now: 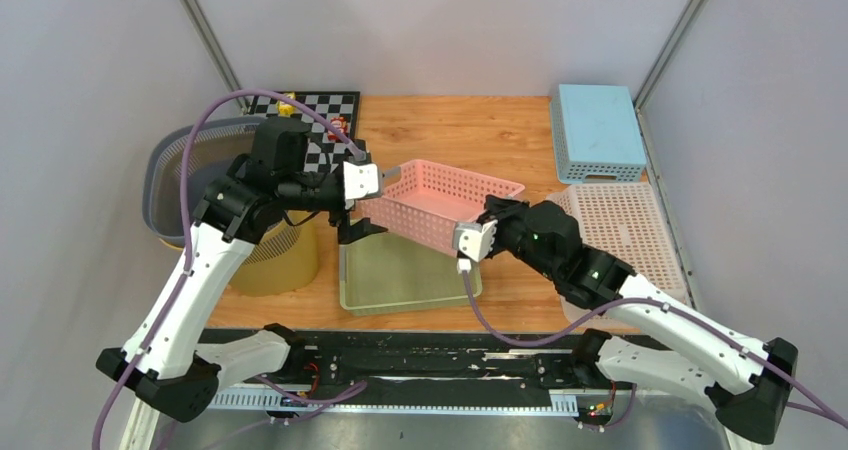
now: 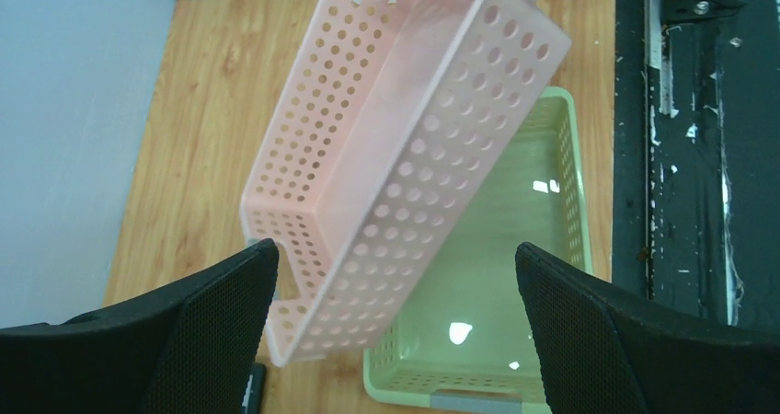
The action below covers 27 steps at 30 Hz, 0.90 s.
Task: Turn the large container upside down
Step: Pick up the container from the container, then turn the container upside down at the center of the board.
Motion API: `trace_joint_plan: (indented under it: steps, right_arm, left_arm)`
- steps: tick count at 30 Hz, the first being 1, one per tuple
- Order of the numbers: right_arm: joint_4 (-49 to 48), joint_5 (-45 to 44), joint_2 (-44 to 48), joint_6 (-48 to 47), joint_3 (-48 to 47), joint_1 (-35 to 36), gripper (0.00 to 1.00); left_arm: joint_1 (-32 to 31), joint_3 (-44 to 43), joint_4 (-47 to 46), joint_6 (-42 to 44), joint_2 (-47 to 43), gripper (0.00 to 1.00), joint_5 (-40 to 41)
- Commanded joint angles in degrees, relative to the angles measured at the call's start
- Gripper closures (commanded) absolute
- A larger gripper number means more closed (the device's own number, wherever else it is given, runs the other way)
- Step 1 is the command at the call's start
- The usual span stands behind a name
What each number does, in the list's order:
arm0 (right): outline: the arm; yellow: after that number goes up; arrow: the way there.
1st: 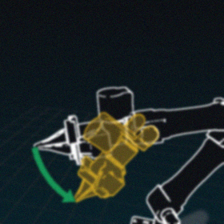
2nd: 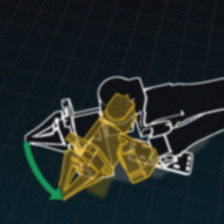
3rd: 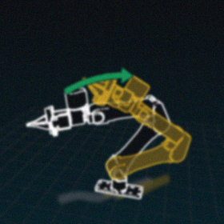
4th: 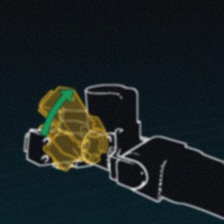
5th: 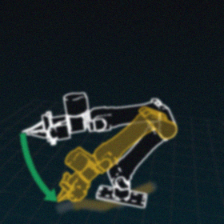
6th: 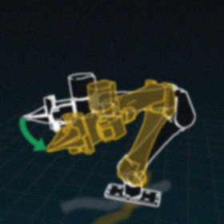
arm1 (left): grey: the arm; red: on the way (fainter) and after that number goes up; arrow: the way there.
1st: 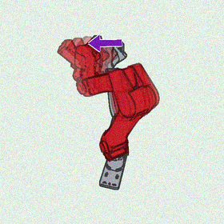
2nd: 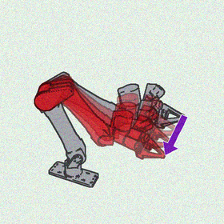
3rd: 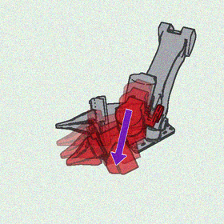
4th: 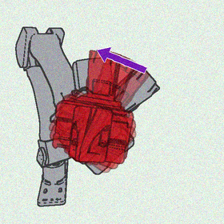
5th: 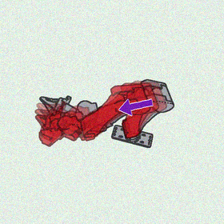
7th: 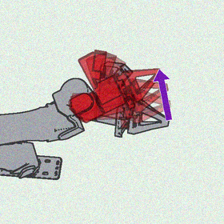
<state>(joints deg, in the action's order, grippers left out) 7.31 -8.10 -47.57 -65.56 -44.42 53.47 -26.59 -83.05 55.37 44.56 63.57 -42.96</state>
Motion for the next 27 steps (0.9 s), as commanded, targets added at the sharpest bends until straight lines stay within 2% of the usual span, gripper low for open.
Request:
trace_joint_plan:
  steps: [1,11,27]
  right_arm:
    - [-4.68,1.74,-3.76,8.83,-5.00,-5.54,0.97]
    - [-4.29,12.96,-13.36,27.69,-13.21,-19.30,0.97]
    - [-3.02,31.48,-25.88,55.80,-22.72,-36.45,0.97]
  left_arm:
    - [0.75,2.19,-6.15,-4.81,-2.04,0.00,2.65]
    - [0.84,6.31,-11.98,-8.07,-4.33,0.00,8.32]
    - [0.92,13.06,-14.49,-6.29,-8.05,0.00,12.11]
